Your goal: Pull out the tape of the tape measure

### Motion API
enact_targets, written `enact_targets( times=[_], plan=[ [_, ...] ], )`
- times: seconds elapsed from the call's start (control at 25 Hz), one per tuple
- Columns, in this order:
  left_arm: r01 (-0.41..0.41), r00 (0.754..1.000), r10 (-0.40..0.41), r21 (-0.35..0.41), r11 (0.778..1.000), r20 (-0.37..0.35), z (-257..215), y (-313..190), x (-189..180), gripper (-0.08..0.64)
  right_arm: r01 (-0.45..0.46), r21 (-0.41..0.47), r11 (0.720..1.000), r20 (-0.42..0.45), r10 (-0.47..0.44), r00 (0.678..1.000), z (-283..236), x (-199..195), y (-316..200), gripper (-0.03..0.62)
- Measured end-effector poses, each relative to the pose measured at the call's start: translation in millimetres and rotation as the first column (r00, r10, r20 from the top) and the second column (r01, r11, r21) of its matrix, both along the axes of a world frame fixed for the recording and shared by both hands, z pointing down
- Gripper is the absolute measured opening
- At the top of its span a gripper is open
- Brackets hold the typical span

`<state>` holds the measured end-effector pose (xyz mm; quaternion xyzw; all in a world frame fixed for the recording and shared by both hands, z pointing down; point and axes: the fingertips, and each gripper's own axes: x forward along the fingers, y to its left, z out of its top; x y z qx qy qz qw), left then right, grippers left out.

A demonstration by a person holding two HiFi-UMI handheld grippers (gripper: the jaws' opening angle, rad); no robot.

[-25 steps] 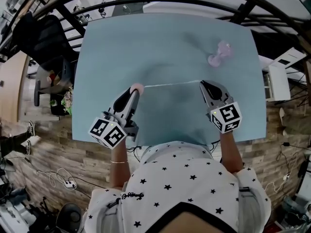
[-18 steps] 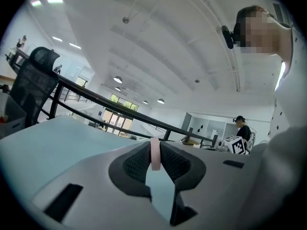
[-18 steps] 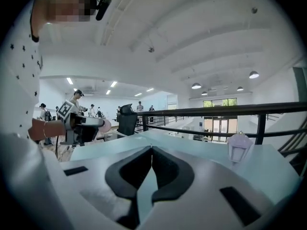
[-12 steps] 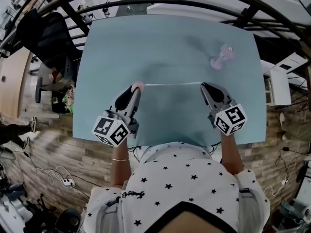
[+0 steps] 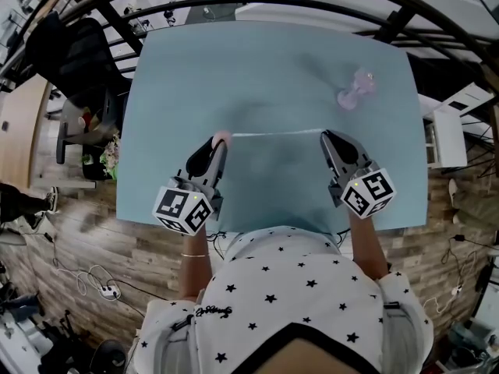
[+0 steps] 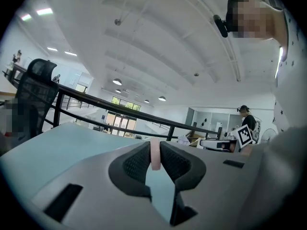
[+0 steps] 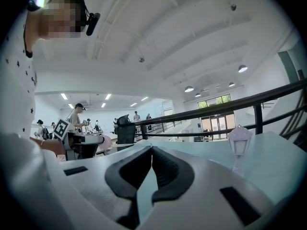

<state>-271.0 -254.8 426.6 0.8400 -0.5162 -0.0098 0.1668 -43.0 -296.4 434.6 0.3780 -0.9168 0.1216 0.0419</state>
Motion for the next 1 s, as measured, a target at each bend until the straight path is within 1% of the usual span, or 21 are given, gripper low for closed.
enact_targets(
  times=[0.16,0.28,0.44,1.0],
  plan=[
    [0.001,1.0,-0.001,-0.001,1.0,0.022,1.2,0.4,0.9,0.083,-0.001,-0.001,1.0,0.006,0.001,1.0,-0.3,-0.5,1.0,0.003],
    [0.003,1.0,-0.003,0.001,1.0,0.024,1.2,0.7,0.6,0.083,0.01,0.014,1.0,-0.013,-0.01,1.0,-0.9,-2.1,2.2,0.003],
    [0.005,0.999,-0.005,0.0,1.0,0.032,0.4,1.3,0.0,0.083,0.006,0.01,1.0,-0.033,-0.005,0.999,0.6,-1.7,3.6,0.003],
    [0.012,1.0,-0.012,-0.006,1.0,0.024,2.9,2.0,-0.9,0.083,0.0,0.009,1.0,-0.05,0.001,0.999,2.4,-2.0,3.3,0.003]
  ],
)
